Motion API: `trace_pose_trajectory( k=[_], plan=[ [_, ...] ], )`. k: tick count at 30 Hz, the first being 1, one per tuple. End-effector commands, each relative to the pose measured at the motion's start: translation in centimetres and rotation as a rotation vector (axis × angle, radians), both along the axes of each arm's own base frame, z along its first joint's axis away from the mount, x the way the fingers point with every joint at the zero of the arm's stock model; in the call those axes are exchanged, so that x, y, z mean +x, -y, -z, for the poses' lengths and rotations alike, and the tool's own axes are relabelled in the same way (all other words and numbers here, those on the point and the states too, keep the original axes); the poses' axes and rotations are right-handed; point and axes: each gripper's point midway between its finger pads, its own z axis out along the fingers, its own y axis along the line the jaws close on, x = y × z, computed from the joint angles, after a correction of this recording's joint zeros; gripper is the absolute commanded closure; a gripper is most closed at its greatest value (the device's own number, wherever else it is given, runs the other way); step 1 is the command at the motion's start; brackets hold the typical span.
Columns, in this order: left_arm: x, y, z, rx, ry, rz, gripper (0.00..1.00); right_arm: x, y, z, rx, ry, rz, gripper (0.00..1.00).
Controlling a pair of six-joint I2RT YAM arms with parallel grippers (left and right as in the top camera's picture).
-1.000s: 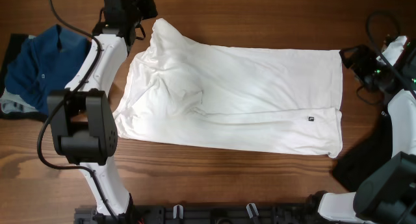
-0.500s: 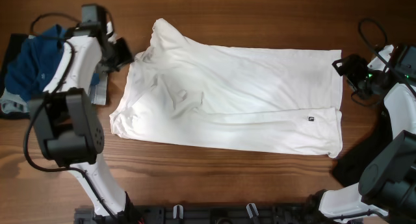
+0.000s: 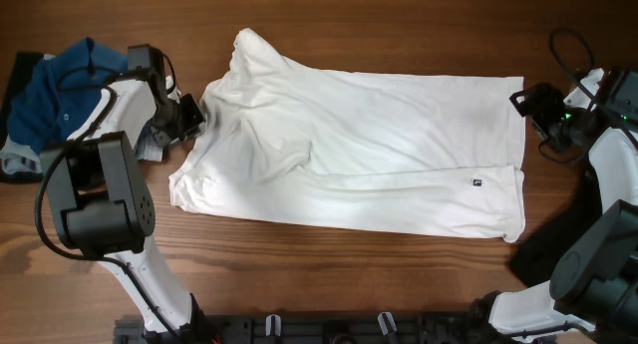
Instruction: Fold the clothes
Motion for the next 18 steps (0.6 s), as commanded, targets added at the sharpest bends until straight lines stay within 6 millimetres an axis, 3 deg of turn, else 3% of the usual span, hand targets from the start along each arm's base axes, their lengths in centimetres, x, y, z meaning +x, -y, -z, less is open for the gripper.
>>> trace_pose_trajectory(
  k=[1, 5, 9, 15, 18],
  plan=[
    [-3.3, -2.3, 1.5, 0.136, -0.134, -0.008, 0.96, 0.0, 0.0, 0.5, 0.000, -0.012, 0.006, 0.23],
    [-6.0, -6.8, 0.5, 0.314, -0.235, -0.090, 0.96, 0.4, 0.2, 0.3, -0.011, 0.008, 0.002, 0.24],
    [-6.3, -8.5, -0.9, 0.309, -0.214, -0.148, 0.96, 1.4, -0.6, -0.8, -0.024, 0.093, -0.091, 0.24],
    [-5.3, -8.5, -2.4, 0.274, -0.141, -0.156, 0.96, 3.6, -2.7, -2.3, -0.108, 0.221, -0.251, 0.24],
    [-4.6, -7.4, -2.5, 0.214, -0.108, -0.153, 0.95, 4.5, -2.7, -1.6, -0.194, 0.204, -0.250, 0.24]
  ],
)
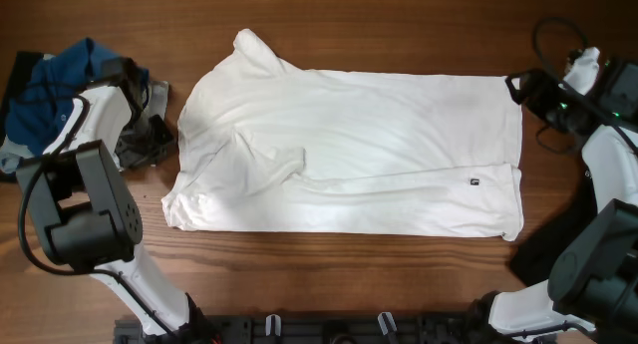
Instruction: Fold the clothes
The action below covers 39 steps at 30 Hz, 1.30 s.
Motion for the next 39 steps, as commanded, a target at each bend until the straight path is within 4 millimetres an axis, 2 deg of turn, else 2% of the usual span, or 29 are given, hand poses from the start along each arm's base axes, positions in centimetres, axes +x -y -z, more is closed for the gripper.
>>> trace_pose_trajectory(
  k=[1, 4, 7, 10, 13, 16, 21, 28, 34, 39],
  plan=[
    [1.0, 0.9, -1.5, -0.060, 0.079, -0.017, 0.93, 0.8, -0.6, 1.7, -0.116, -0.024, -0.033, 0.24],
    [2.1, 2.6, -2.0, -0.160, 0.141, 0.032, 0.84, 1.2, 0.7, 3.4, -0.194, -0.065, 0.021, 0.24],
    [3.9, 5.1, -3.6, -0.292, 0.251, 0.121, 0.79, 1.6, 1.9, 5.4, -0.230, -0.096, 0.058, 0.24],
    [5.7, 7.5, -5.7, -0.380, 0.369, 0.223, 0.76, 2.2, 2.3, 7.5, -0.224, -0.107, 0.060, 0.24],
    [7.1, 9.0, -7.1, -0.379, 0.443, 0.312, 0.74, 2.6, 2.4, 9.1, -0.198, -0.136, 0.076, 0.25],
    [8.0, 10.2, -7.6, -0.372, 0.480, 0.363, 0.73, 3.3, 3.0, 9.6, -0.192, -0.145, 0.106, 0.25],
    [8.3, 12.4, -7.7, -0.376, 0.484, 0.418, 0.68, 4.6, 4.3, 9.2, -0.199, -0.130, 0.172, 0.28],
    [8.7, 13.7, -7.7, -0.345, 0.492, 0.457, 0.67, 6.2, 4.9, 9.1, -0.220, -0.062, 0.180, 0.28],
    [8.7, 13.9, -7.7, -0.347, 0.491, 0.460, 0.69, 6.8, 5.3, 10.9, -0.231, -0.055, 0.190, 0.28],
    [8.7, 13.9, -7.7, -0.347, 0.491, 0.460, 0.70, 7.7, 4.7, 11.9, -0.193, -0.020, 0.165, 0.30]
  ],
)
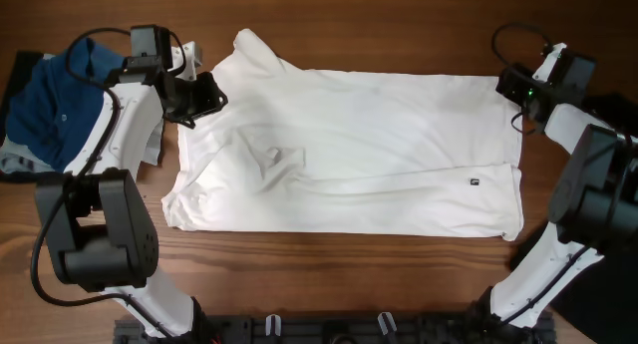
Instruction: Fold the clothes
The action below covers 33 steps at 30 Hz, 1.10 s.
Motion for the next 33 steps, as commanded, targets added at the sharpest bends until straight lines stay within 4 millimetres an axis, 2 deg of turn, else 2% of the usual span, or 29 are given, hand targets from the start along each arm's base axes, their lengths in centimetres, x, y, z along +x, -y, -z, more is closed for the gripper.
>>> trace_pose_trajectory(
  k=[1, 9, 13, 15, 16, 20, 23, 25, 28, 29, 33],
  plan=[
    [0.0, -0.1, -0.5, 0.017, 0.022, 0.015, 0.70, 0.6, -0.2, 1.2, 0.042, 0.008, 0.002, 0.32],
    [0.1, -0.1, -0.6, 0.017, 0.028, 0.015, 0.70, 1.1, -2.5, 0.4, 0.142, 0.051, -0.094, 0.60],
    [0.5, -0.1, -0.7, 0.019, 0.045, 0.015, 0.69, 1.3, -2.4, -1.7, 0.143, 0.090, -0.106, 0.86],
    [0.9, -0.1, -0.9, 0.019, 0.063, 0.015, 0.69, 1.3, -1.9, -3.8, 0.132, 0.122, -0.097, 0.96],
    [1.5, -0.1, -1.3, 0.019, 0.094, 0.015, 0.71, 1.0, -1.7, -6.5, 0.134, 0.149, -0.084, 0.96],
    [3.1, -0.2, -2.2, 0.008, 0.161, -0.012, 0.71, -0.2, -2.7, -11.2, 0.141, 0.181, -0.109, 0.96],
    [4.4, -0.2, -3.0, 0.006, 0.220, -0.022, 0.71, -1.8, -3.6, -14.9, 0.146, 0.198, -0.123, 0.96],
    [5.7, -0.3, -3.9, -0.001, 0.282, -0.037, 0.69, -2.9, -4.0, -16.7, 0.146, 0.199, -0.123, 0.96],
    [7.4, -0.4, -5.0, -0.011, 0.362, -0.057, 0.66, -4.5, -4.6, -17.5, 0.178, 0.165, -0.105, 0.96],
    [8.0, -0.5, -5.2, -0.016, 0.385, -0.071, 0.62, -5.0, -4.9, -17.5, 0.192, 0.148, -0.098, 0.96],
    [10.1, -0.1, -4.7, -0.050, 0.443, -0.100, 0.53, -7.0, -5.6, -15.8, 0.241, 0.039, -0.083, 0.96]
  ],
)
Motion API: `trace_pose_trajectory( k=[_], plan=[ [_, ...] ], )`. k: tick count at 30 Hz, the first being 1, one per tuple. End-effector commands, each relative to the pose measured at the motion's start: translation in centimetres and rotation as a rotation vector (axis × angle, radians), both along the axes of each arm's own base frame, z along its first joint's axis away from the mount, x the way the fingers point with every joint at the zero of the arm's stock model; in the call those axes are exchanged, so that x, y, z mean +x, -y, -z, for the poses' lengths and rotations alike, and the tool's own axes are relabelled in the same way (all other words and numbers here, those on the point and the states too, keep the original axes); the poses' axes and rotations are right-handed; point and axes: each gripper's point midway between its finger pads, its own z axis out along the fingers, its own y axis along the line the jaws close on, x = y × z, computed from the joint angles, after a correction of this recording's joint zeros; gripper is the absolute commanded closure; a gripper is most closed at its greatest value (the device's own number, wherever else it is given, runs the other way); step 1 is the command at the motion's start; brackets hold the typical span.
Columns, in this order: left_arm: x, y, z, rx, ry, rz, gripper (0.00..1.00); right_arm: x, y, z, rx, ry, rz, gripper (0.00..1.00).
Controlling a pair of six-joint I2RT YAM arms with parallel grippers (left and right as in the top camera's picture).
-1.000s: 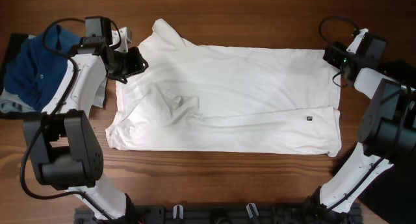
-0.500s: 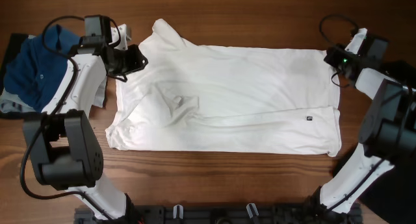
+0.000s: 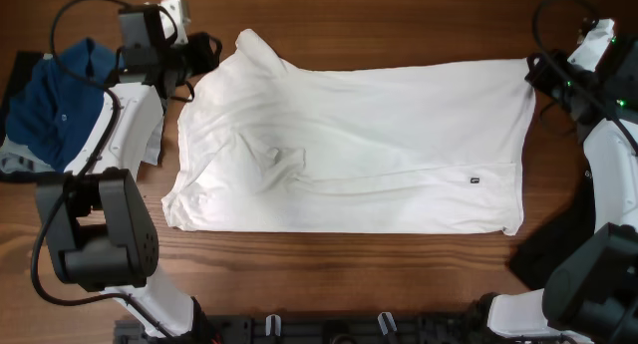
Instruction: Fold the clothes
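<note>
A white shirt (image 3: 349,150) lies spread flat on the wooden table (image 3: 399,15), collar end to the left and hem to the right. A small dark label (image 3: 477,180) sits near the hem. My right gripper (image 3: 535,73) is at the shirt's far right corner, which is drawn out toward it, so it looks shut on that corner. My left gripper (image 3: 202,53) hovers at the far left, just beside the shirt's shoulder edge and the bunched sleeve (image 3: 249,47). Its fingers are too dark to read.
A blue garment (image 3: 60,95) is piled at the left edge with a grey cloth (image 3: 152,145) beside it. Something dark (image 3: 543,249) lies at the table's right front. Cables loop above both wrists.
My left gripper moved from on the shirt's left shoulder to the far edge beside it. My right gripper shifted right, and the shirt's far right corner now reaches further right and back.
First my left gripper was at the shirt's left side, which was bunched, and my right stood off the hem. Then the left side lay flatter with both grippers apart from it. Later each was at a far corner. Now the far edge runs straighter.
</note>
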Motion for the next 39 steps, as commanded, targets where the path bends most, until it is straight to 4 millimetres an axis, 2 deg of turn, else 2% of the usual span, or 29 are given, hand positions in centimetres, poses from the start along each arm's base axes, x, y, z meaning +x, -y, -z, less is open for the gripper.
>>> trace_pose_trajectory(
  k=[1, 3, 6, 11, 14, 16, 17, 19, 21, 23, 27, 32, 33, 34, 36, 38, 39],
  plan=[
    [1.5, 0.7, 2.0, -0.051, 0.000, -0.028, 0.51, -1.4, -0.8, 1.0, 0.054, -0.076, 0.000, 0.96],
    [2.6, 1.9, 3.4, -0.056, 0.026, 0.000, 0.46, -2.0, -1.3, 1.8, 0.062, -0.114, -0.011, 0.96],
    [3.7, 3.4, 5.0, -0.056, 0.059, 0.029, 0.38, -2.0, -1.5, 1.8, 0.062, -0.114, -0.016, 0.96],
    [4.9, 5.7, 8.3, -0.056, 0.085, 0.069, 0.38, -1.8, -2.3, 1.8, 0.025, -0.106, -0.061, 0.96],
    [5.1, 6.1, 9.9, -0.054, 0.080, 0.073, 0.37, -1.7, -2.4, 1.8, 0.014, -0.107, -0.068, 0.96],
    [5.3, 6.0, 10.3, -0.052, 0.087, 0.070, 0.38, -1.8, -2.4, 1.9, 0.015, -0.109, -0.068, 0.96],
    [5.4, 5.9, 10.4, -0.048, 0.087, 0.064, 0.43, -1.8, -2.4, 1.9, 0.014, -0.110, -0.068, 0.96],
    [5.3, 5.8, 10.7, -0.046, 0.079, 0.061, 0.66, -1.8, -2.4, 1.9, 0.015, -0.110, -0.068, 0.96],
    [5.2, 5.9, 10.9, -0.047, 0.066, 0.062, 0.84, -1.8, -2.4, 1.9, 0.015, -0.111, -0.068, 0.96],
    [4.9, 6.5, 10.5, -0.074, 0.069, 0.097, 0.96, -1.8, -2.4, 1.9, 0.015, -0.111, -0.067, 0.96],
    [5.0, 6.2, 8.2, -0.130, 0.087, 0.089, 0.96, -1.8, -1.8, 2.1, -0.010, -0.121, -0.043, 0.96],
    [5.2, 4.7, 3.8, -0.134, 0.152, 0.076, 0.96, -1.9, -1.5, 2.2, -0.026, -0.128, -0.027, 0.96],
    [5.4, 4.6, 3.4, -0.130, 0.168, 0.070, 0.89, -1.9, -1.5, 2.2, -0.026, -0.128, -0.027, 0.96],
    [5.5, 4.5, 3.2, -0.127, 0.179, 0.068, 0.76, -1.9, -1.5, 2.2, -0.026, -0.127, -0.027, 0.96],
    [5.5, 4.5, 3.7, -0.125, 0.171, 0.064, 0.60, -1.9, -1.5, 2.2, -0.026, -0.127, -0.027, 0.96],
    [5.4, 5.0, 4.8, -0.118, 0.150, 0.064, 0.57, -1.9, -1.4, 2.2, -0.027, -0.127, -0.027, 0.96],
    [5.5, 5.1, 5.5, -0.108, 0.139, 0.055, 0.50, -1.9, -1.4, 2.2, -0.027, -0.127, -0.027, 0.96]
  ],
)
